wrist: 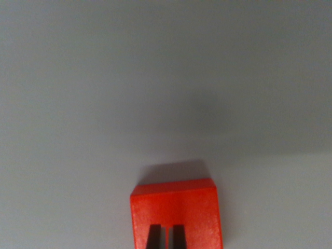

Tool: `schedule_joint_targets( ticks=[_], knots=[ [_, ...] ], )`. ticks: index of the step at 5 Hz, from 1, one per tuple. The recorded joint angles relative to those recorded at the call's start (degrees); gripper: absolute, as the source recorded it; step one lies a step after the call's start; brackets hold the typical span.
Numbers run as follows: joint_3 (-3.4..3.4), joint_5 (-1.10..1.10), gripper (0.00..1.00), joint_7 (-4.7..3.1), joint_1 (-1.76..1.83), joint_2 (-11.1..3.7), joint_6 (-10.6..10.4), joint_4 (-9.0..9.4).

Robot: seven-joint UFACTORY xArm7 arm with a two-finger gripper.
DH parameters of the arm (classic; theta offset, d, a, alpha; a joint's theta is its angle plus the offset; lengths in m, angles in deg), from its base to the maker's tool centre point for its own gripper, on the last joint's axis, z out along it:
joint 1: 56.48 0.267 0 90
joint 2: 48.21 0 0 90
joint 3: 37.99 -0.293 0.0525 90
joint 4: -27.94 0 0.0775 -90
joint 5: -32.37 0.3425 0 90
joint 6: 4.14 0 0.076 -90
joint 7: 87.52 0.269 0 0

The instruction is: Reach red block

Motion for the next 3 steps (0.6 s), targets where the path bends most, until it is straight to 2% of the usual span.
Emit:
schedule_joint_targets(
  ticks=[1,3],
  knots=[
    [0.03,0.02,0.0,-0.17,-0.16,-0.56,-1.1,0.56],
    [0.05,0.03,0.0,-0.28,-0.27,-0.95,-1.9,0.94]
  ],
)
